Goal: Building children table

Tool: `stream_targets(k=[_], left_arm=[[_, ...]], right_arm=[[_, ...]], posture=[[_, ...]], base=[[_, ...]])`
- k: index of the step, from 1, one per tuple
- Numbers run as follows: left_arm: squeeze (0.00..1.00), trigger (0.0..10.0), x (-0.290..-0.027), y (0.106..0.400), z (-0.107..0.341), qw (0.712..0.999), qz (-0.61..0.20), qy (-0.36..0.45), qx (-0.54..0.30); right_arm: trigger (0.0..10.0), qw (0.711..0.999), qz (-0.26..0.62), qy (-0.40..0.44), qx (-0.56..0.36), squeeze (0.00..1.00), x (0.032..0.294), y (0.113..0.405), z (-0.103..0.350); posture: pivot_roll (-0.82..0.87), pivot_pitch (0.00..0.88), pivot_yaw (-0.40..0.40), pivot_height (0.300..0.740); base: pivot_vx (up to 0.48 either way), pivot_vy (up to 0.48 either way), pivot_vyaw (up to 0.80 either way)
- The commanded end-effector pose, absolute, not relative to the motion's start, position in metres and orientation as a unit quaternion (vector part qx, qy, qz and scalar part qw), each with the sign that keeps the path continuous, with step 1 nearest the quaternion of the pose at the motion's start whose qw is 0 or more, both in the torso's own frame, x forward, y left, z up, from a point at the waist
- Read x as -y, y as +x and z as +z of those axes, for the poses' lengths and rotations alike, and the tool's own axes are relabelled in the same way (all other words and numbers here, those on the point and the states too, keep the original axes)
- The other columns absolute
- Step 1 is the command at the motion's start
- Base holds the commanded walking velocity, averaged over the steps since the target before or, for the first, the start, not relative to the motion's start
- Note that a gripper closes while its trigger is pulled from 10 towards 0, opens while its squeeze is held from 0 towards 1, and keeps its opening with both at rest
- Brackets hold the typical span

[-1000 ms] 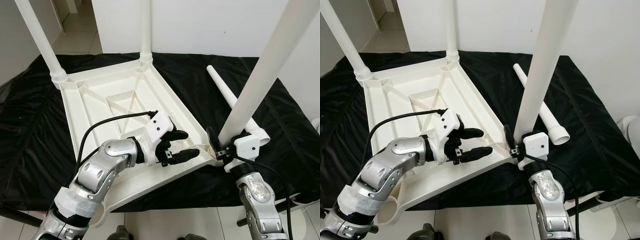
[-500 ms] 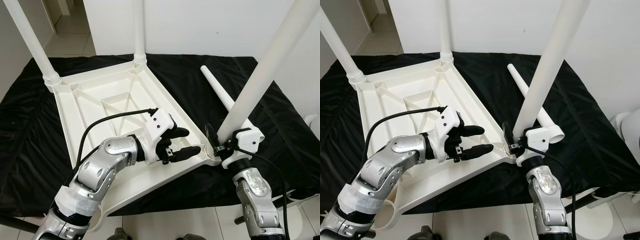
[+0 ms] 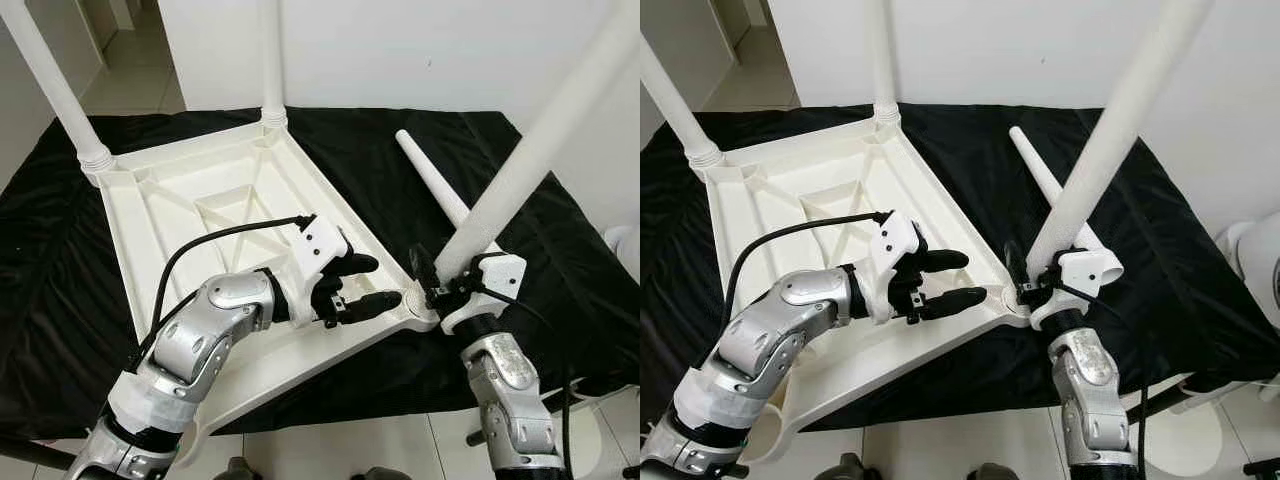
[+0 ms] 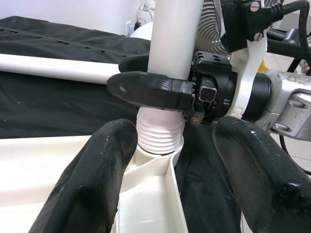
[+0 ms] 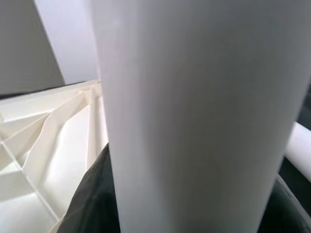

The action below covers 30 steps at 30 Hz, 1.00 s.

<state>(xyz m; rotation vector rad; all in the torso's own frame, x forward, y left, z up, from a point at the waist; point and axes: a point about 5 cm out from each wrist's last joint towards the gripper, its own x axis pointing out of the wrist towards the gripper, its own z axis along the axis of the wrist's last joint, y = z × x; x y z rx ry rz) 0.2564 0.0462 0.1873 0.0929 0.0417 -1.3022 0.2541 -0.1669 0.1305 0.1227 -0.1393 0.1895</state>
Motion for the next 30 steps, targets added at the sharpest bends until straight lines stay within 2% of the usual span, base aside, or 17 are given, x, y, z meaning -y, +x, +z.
stream_targets(k=[1, 11, 19, 25, 30], left_arm=[[0.00, 10.0, -0.047, 0.257, 0.191, 0.803, -0.594, 0.046, -0.013], [0.00, 10.0, -0.047, 0.257, 0.192, 0.802, -0.595, 0.048, -0.011], [0.00, 10.0, -0.048, 0.258, 0.194, 0.803, -0.594, 0.047, -0.011], [0.00, 10.0, -0.048, 0.258, 0.194, 0.804, -0.593, 0.047, -0.010], [0.00, 10.0, -0.047, 0.259, 0.195, 0.804, -0.592, 0.047, -0.010]], right_arm=[[10.0, 0.995, 0.078, 0.067, -0.019, 0.00, 0.168, 0.247, 0.095], [10.0, 0.994, 0.098, -0.011, 0.044, 0.00, 0.157, 0.231, 0.098], [10.0, 0.990, 0.117, -0.038, 0.070, 0.00, 0.153, 0.220, 0.096], [10.0, 0.990, 0.117, -0.039, 0.061, 0.00, 0.152, 0.221, 0.093], [10.0, 0.993, 0.109, 0.002, 0.033, 0.00, 0.156, 0.230, 0.095]], posture=[[-0.02, 0.030, 0.018, 0.740], [-0.02, 0.035, 0.026, 0.740], [-0.02, 0.047, 0.031, 0.740], [-0.02, 0.050, 0.033, 0.740], [-0.02, 0.052, 0.029, 0.740]], base=[[0.000, 0.000, 0.00], [0.000, 0.000, 0.00], [0.000, 0.000, 0.00], [0.000, 0.000, 0.00], [0.000, 0.000, 0.00]])
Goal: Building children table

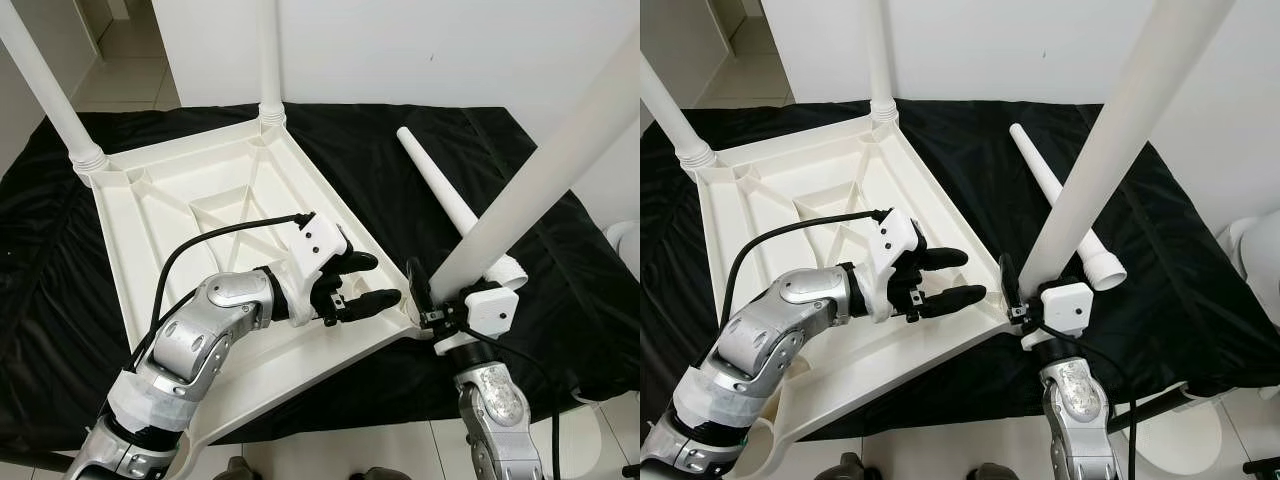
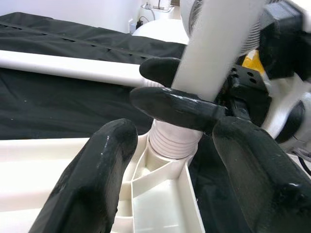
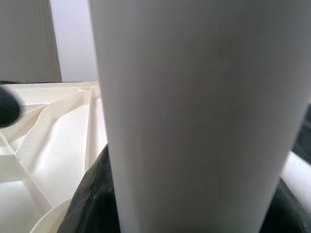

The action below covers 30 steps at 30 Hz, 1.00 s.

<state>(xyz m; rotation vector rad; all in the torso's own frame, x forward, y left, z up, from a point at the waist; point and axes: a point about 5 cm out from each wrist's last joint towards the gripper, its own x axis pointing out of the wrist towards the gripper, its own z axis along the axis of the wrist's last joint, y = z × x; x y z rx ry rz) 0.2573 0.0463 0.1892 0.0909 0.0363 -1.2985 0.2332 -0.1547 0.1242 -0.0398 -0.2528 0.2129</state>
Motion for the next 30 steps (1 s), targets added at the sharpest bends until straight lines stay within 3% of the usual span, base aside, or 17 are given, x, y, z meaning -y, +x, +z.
stream_targets(k=[1, 14, 30], left_arm=[[0.00, 10.0, -0.047, 0.259, 0.195, 0.804, -0.592, 0.047, -0.010], [0.00, 10.0, -0.047, 0.259, 0.196, 0.806, -0.590, 0.048, -0.005], [0.00, 10.0, -0.046, 0.258, 0.196, 0.806, -0.590, 0.046, -0.003]], right_arm=[[10.0, 0.993, 0.109, 0.002, 0.033, 0.00, 0.156, 0.230, 0.095], [10.0, 0.993, 0.103, 0.037, -0.034, 0.00, 0.161, 0.245, 0.095], [10.0, 0.995, 0.094, 0.029, -0.035, 0.00, 0.158, 0.255, 0.105]], posture=[[-0.02, 0.052, 0.029, 0.740], [-0.02, 0.047, 0.022, 0.740], [-0.02, 0.046, 0.015, 0.740]], base=[[0.000, 0.000, 0.00], [0.000, 0.000, 0.00], [0.000, 0.000, 0.00]])
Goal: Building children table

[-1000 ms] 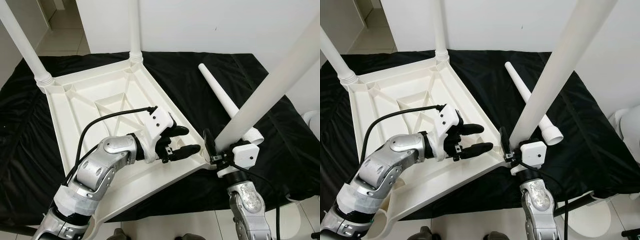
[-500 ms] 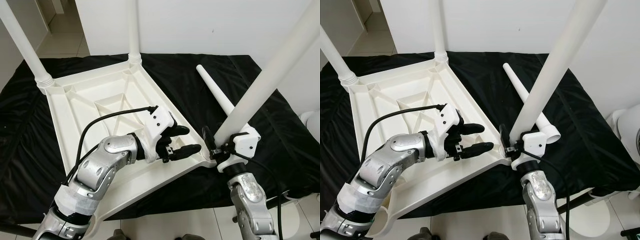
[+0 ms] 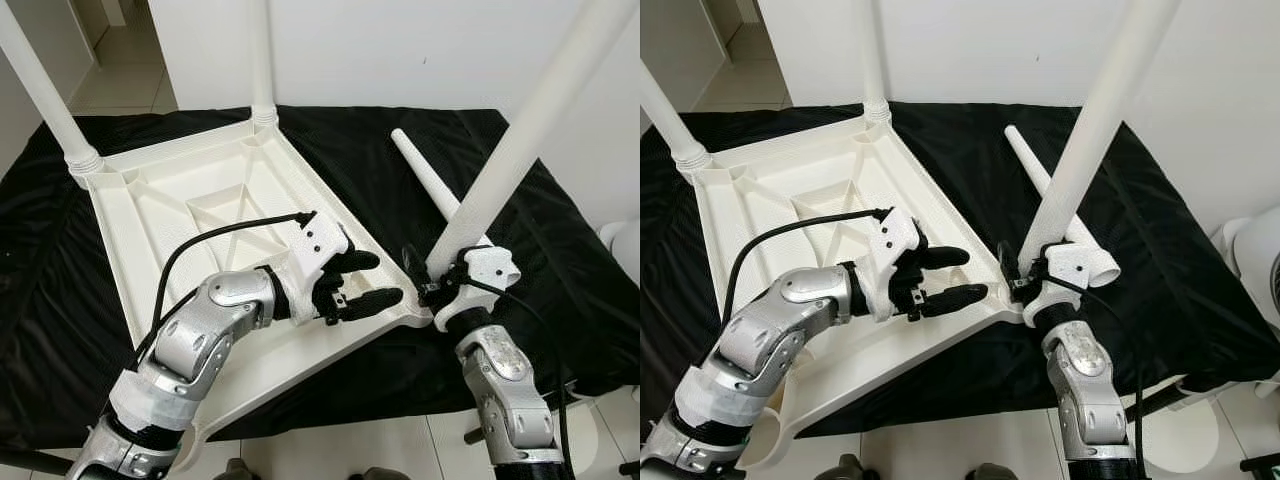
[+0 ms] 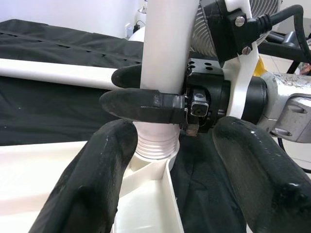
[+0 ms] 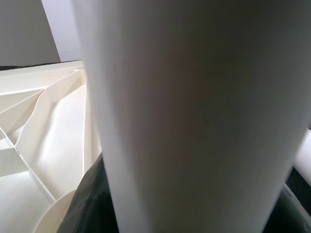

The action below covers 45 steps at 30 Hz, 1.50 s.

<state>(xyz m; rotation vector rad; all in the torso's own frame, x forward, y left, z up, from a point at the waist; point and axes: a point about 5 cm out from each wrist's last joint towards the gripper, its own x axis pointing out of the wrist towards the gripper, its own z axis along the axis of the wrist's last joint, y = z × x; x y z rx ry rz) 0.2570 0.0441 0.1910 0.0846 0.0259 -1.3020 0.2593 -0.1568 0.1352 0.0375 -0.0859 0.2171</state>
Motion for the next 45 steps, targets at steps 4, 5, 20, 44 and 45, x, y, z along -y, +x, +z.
stream_targets(k=[4, 5, 20, 44, 45], left_arm=[[0.00, 10.0, -0.045, 0.257, 0.195, 0.806, -0.591, 0.046, -0.002], [0.00, 10.0, -0.045, 0.257, 0.193, 0.805, -0.591, 0.047, -0.003], [0.00, 10.0, -0.043, 0.255, 0.188, 0.805, -0.590, 0.056, 0.003], [0.00, 10.0, -0.041, 0.257, 0.185, 0.806, -0.589, 0.064, 0.001], [0.00, 10.0, -0.041, 0.257, 0.185, 0.805, -0.589, 0.065, -0.001]], right_arm=[[10.0, 0.998, 0.050, 0.041, -0.010, 0.00, 0.155, 0.255, 0.108], [10.0, 0.998, 0.021, 0.059, 0.003, 0.00, 0.152, 0.255, 0.110], [10.0, 0.990, -0.093, 0.099, 0.036, 0.00, 0.126, 0.266, 0.123], [10.0, 0.991, 0.099, 0.015, 0.085, 0.00, 0.170, 0.257, 0.137], [10.0, 0.990, 0.116, 0.010, 0.082, 0.00, 0.174, 0.257, 0.137]], posture=[[-0.02, 0.047, 0.010, 0.740], [-0.02, 0.047, 0.010, 0.740], [-0.02, 0.039, -0.003, 0.740], [-0.03, 0.005, 0.001, 0.740], [-0.03, 0.004, 0.002, 0.740]], base=[[0.000, 0.000, 0.00], [0.000, 0.000, 0.00], [0.000, 0.000, 0.00], [0.000, 0.000, 0.00], [0.000, 0.000, 0.00]])
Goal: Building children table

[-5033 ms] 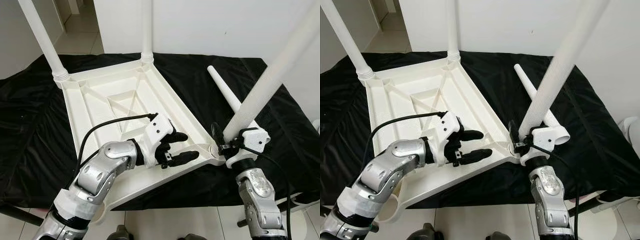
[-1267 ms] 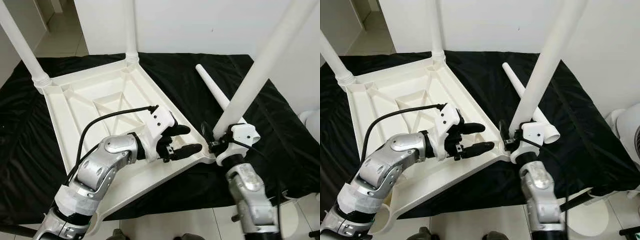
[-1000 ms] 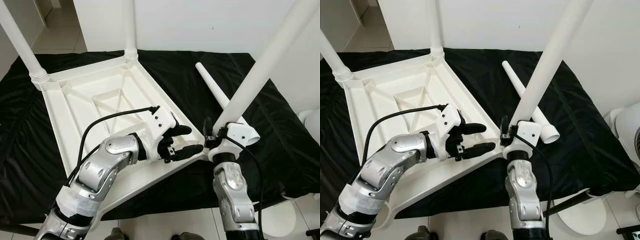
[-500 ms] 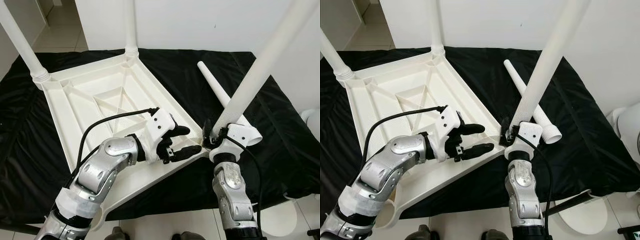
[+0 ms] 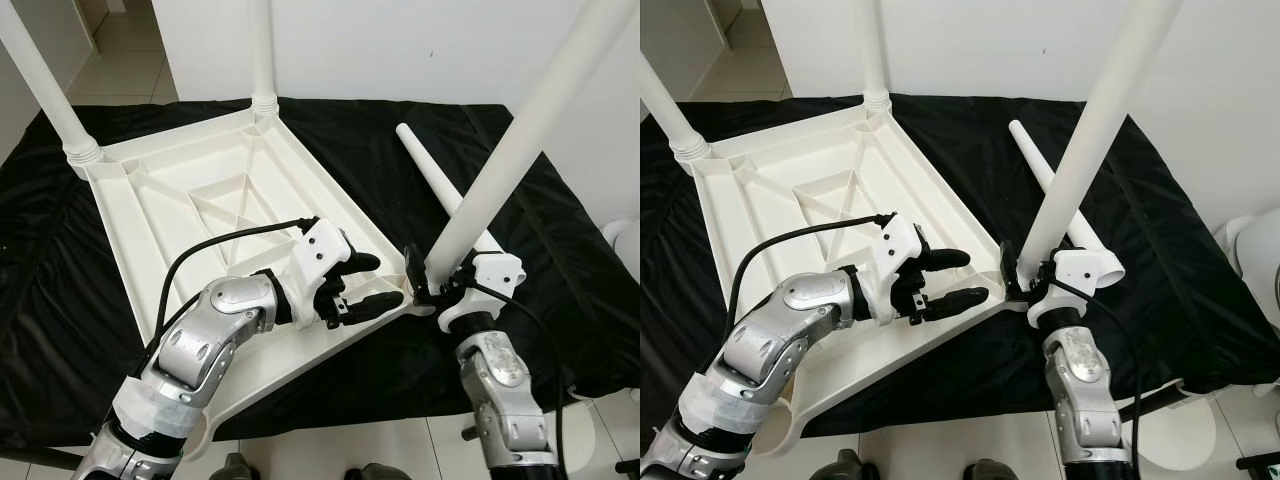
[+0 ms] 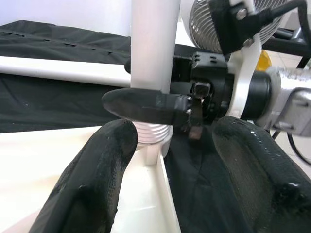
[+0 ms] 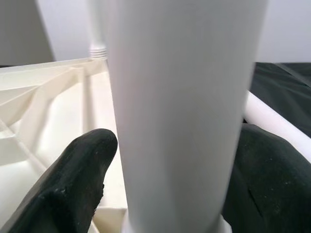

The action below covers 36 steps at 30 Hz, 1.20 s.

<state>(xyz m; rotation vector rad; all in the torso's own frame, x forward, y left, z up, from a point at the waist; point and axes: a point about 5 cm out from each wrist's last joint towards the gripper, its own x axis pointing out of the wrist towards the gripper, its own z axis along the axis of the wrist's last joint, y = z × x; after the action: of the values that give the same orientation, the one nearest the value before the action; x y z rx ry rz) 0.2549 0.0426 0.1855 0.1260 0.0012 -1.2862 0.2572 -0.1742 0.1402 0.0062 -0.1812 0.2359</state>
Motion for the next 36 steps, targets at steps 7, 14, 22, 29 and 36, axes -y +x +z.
stream_targets(k=[7, 14, 22, 29, 36], left_arm=[[0.00, 10.0, -0.038, 0.256, 0.173, 0.802, -0.592, 0.074, -0.027], [0.00, 10.0, -0.037, 0.256, 0.167, 0.805, -0.587, 0.081, -0.030], [0.00, 10.0, -0.037, 0.257, 0.169, 0.810, -0.580, 0.083, -0.027], [0.00, 10.0, -0.038, 0.258, 0.170, 0.812, -0.578, 0.082, -0.024], [0.00, 10.0, -0.039, 0.258, 0.171, 0.813, -0.576, 0.081, -0.023]], right_arm=[[10.0, 0.980, 0.187, -0.019, 0.072, 0.00, 0.188, 0.264, 0.141], [10.0, 0.971, 0.225, -0.041, 0.062, 0.00, 0.193, 0.271, 0.143], [0.0, 0.963, 0.264, -0.050, 0.037, 0.00, 0.197, 0.280, 0.139], [0.0, 0.967, 0.249, -0.023, 0.041, 0.00, 0.197, 0.276, 0.136], [10.0, 0.976, 0.213, 0.034, 0.043, 0.00, 0.186, 0.268, 0.127]], posture=[[-0.03, 0.000, 0.004, 0.740], [-0.03, 0.000, 0.003, 0.740], [-0.02, 0.016, -0.006, 0.740], [-0.01, 0.022, -0.008, 0.740], [-0.01, 0.028, -0.001, 0.740]], base=[[0.000, 0.000, 0.00], [0.000, 0.000, 0.00], [0.000, 0.000, 0.00], [0.000, 0.000, 0.00], [0.000, 0.000, 0.00]])
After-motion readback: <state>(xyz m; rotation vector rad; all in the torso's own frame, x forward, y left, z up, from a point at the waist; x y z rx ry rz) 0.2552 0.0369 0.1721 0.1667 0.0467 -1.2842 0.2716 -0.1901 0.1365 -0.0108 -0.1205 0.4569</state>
